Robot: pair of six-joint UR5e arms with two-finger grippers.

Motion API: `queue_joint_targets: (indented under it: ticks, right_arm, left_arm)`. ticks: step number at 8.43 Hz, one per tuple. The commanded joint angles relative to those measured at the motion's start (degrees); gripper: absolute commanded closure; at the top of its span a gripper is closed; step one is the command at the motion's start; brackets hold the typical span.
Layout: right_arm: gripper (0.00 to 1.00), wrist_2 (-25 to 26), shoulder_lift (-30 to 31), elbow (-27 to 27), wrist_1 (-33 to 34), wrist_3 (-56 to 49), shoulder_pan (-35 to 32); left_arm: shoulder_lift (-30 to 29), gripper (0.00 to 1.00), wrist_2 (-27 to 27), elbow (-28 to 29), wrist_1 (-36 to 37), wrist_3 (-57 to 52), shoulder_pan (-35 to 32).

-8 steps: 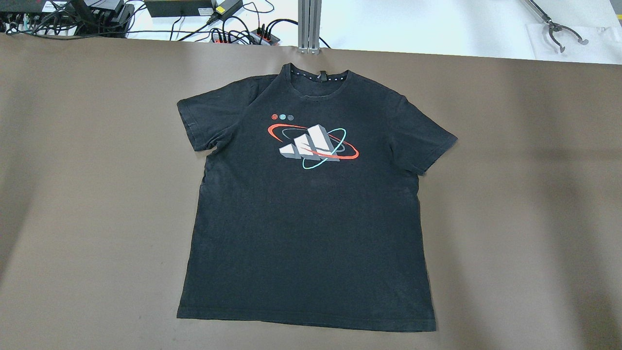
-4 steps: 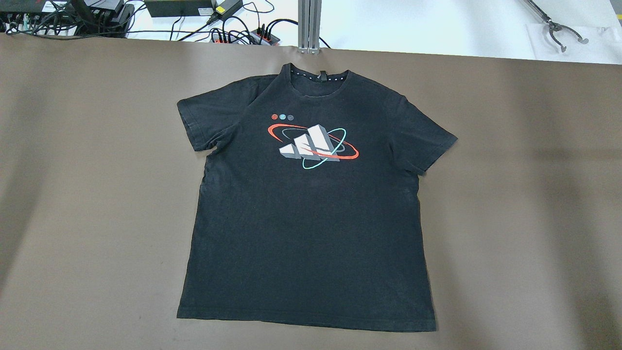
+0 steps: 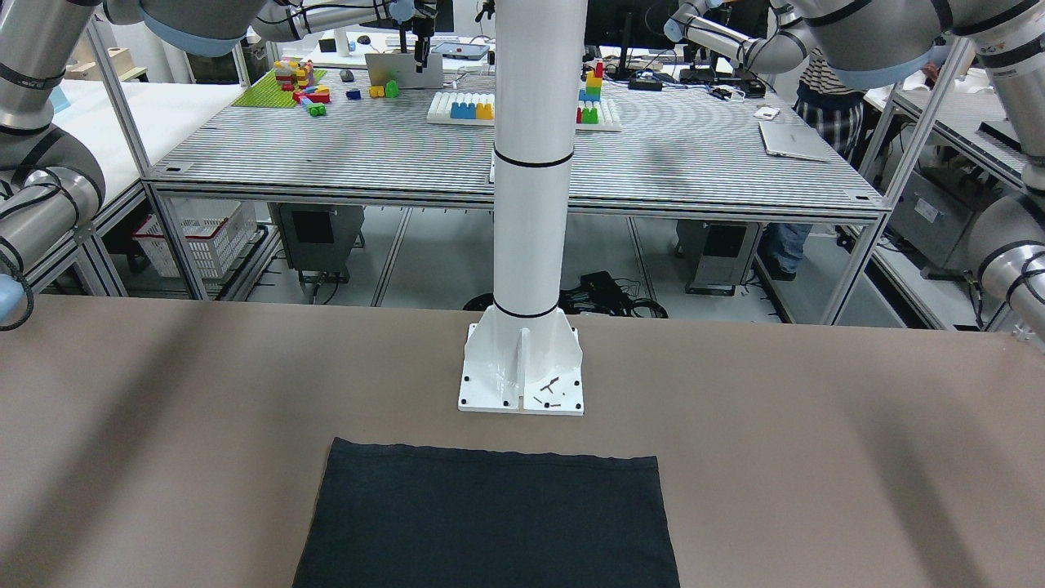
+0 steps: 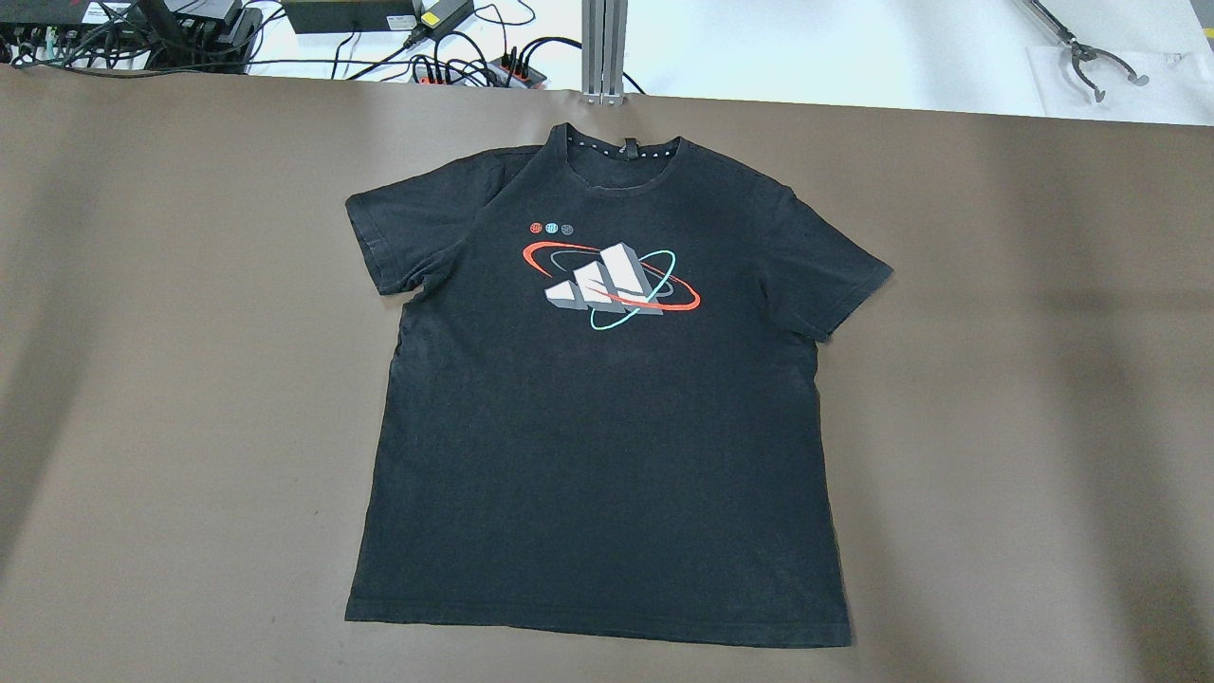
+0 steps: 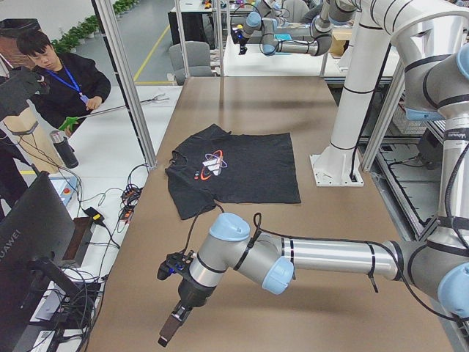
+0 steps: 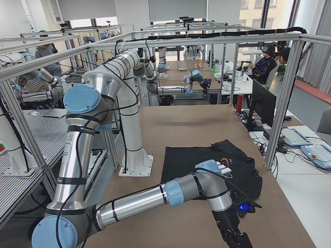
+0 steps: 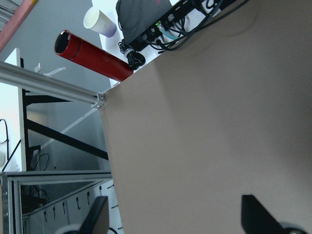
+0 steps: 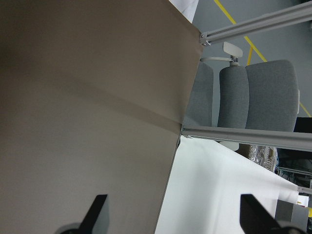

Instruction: Fold clothes

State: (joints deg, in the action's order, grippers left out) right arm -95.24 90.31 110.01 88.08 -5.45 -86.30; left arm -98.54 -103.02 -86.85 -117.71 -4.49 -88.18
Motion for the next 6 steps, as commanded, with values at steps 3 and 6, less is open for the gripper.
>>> queue_joint_targets:
  ticks: [3, 6]
  right_arm:
    - [0.06, -1.4, -11.0, -18.9, -12.8, 24.5, 11.8]
    - [0.07, -2.7, -19.6, -30.5, -19.8, 39.2, 21.6]
  left_arm:
    - [-12.8, 0.05, -4.9, 9.5, 0.0, 11.3, 10.0]
    - [-22.5, 0.05, -12.0, 18.4, -1.5, 22.0, 16.4]
